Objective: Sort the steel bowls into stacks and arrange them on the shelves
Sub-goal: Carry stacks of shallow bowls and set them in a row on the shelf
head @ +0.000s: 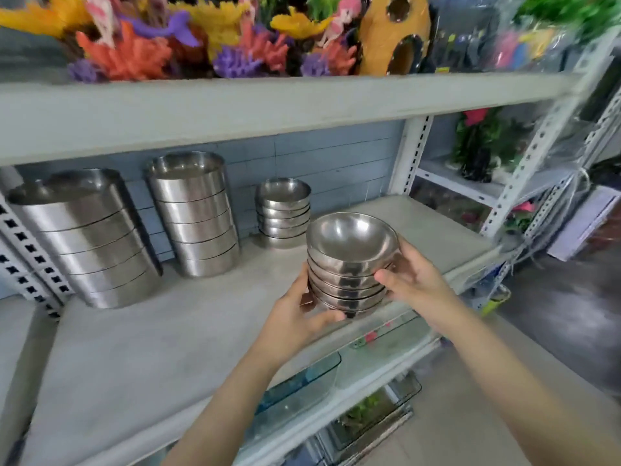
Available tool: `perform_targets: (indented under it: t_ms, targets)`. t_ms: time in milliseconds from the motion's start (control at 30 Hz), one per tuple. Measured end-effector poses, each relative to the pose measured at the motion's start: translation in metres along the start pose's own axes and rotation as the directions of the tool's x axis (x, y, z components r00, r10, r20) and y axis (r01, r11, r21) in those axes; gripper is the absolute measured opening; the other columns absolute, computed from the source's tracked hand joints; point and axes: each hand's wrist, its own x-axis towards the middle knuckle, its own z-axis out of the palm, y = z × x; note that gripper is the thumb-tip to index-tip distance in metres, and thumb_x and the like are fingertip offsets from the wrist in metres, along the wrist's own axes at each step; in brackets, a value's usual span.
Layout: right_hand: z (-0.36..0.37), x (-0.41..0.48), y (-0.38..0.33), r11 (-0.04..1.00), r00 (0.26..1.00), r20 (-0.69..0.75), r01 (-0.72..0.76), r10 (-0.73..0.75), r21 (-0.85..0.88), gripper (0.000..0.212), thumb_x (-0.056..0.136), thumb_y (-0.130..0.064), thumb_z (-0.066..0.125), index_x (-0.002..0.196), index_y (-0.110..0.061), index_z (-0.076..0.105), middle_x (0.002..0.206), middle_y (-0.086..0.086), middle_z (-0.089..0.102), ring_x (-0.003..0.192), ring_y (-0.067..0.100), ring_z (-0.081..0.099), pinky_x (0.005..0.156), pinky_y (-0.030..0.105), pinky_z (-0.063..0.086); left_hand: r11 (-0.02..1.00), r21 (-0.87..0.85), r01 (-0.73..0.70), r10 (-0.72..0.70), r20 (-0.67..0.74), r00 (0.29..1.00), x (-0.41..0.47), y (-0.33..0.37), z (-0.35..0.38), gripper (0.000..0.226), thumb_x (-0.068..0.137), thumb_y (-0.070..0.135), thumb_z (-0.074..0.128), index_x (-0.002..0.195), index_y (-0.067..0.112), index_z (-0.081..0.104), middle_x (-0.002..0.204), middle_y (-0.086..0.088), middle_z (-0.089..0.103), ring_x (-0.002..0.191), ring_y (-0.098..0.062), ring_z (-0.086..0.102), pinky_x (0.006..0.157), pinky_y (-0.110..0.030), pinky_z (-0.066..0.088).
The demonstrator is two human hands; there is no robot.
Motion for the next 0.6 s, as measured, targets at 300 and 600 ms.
perform_targets:
  t_ms: [300,600]
  targets:
    - [-0.065,0.084,0.032,1.0,0.989,0.149,-0.016,0.019,-0.022,0.064,0.073,-0.031,0.073,0.128,-0.046,0.044,0.127,-0.018,0.06,0.112,-0.007,0.062,0.102,0.034,0.051,0.994,0.02,0.111,-0.108,-0.109,0.988,0.079,-0.02,0.04,0.081,0.074,0.027,0.084,0.143,0.029,0.04,0.127,0.016,0.062,0.114,-0.002,0.06,0.106,-0.028,0.045]
    - [-0.085,0.147,0.066,0.999,0.978,0.207,0.042,-0.035,-0.031,0.065,0.077,-0.024,0.071,0.131,-0.046,0.043,0.119,-0.026,0.068,0.117,-0.002,0.061,0.101,0.027,0.05,0.991,-0.033,0.13,-0.133,-0.107,0.985,0.137,-0.044,0.045,0.083,0.079,0.003,0.078,0.145,0.024,0.032,0.128,0.003,0.063,0.109,-0.008,0.065,0.098,-0.024,0.05]
